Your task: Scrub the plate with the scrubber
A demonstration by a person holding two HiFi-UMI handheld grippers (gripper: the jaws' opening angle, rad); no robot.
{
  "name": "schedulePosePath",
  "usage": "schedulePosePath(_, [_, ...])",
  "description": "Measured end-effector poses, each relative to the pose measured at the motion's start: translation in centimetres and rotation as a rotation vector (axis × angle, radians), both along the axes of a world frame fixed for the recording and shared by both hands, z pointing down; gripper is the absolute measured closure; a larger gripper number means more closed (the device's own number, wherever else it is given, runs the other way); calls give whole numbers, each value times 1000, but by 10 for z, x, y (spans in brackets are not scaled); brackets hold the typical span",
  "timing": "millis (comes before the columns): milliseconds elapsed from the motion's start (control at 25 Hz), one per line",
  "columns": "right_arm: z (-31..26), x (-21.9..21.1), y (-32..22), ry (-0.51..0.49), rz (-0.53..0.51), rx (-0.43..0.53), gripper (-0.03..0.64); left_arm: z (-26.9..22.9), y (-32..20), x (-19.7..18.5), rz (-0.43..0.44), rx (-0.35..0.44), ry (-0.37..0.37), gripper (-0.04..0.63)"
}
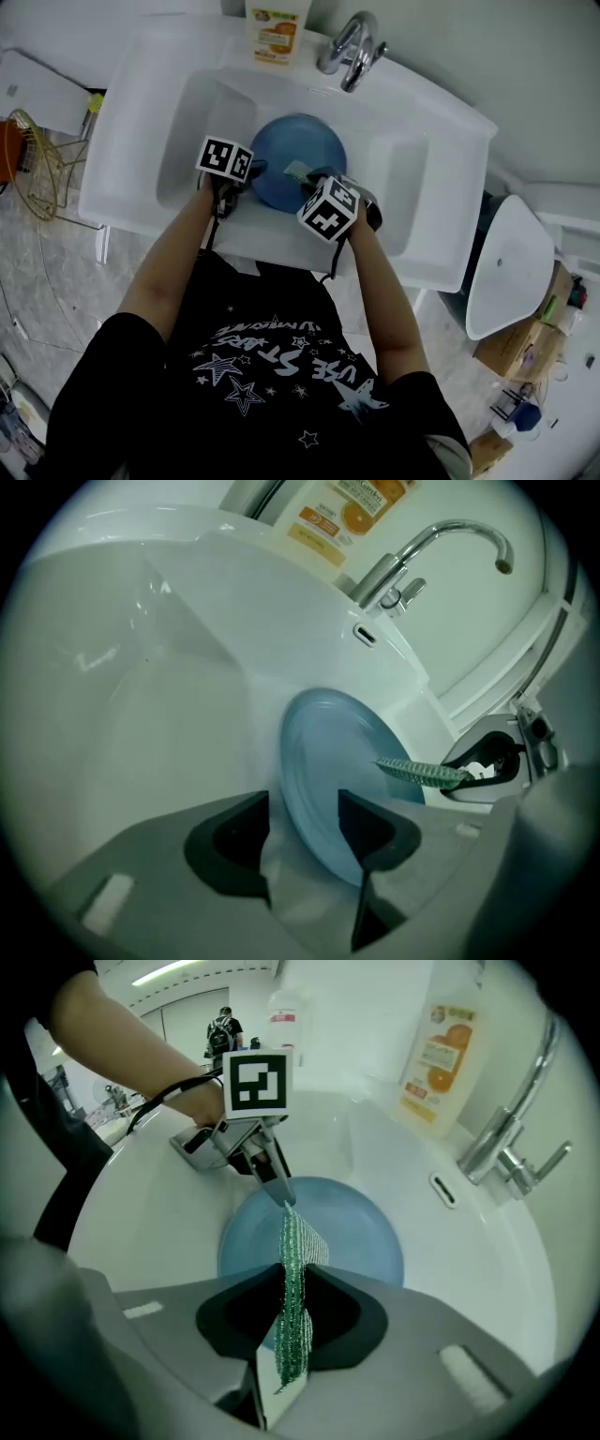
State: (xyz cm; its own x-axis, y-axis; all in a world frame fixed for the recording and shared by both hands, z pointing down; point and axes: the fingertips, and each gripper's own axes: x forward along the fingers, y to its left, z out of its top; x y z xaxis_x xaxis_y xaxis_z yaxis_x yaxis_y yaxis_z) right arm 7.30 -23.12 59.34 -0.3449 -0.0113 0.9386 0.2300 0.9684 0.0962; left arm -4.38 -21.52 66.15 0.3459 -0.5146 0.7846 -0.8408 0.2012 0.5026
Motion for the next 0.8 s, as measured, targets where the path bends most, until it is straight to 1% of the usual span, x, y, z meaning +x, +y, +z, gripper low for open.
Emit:
schedulePosePath(40, [-6,-2,-2,-14,32,11,517,-4,0,-2,0,12,0,345])
schedulePosePath(120, [-18,-7,-7,-47,107,34,517,-16,-1,-7,7,51,-11,321])
schedulePosePath(160, [-25,-9,-9,-64,147,47,517,-25,-2,-8,24,79,-20,314])
schedulePosePath(200, [-33,-12,-10,-80,186,61,517,-35,-2,-8,57,109,-30,310])
schedulePosePath(360, [-66,-27,-13,-141,336,135,518,-74,2,-4,232,228,-57,288])
schedulePosePath(440, [-81,-36,-11,-175,411,171,518,-95,4,-6,285,289,-49,285])
schedulePosePath(640, [-122,-51,0,-244,568,301,518,-158,14,-18,367,467,0,285])
schedulePosePath(800, [-149,-59,28,-301,690,384,517,-199,46,-41,400,572,-11,296])
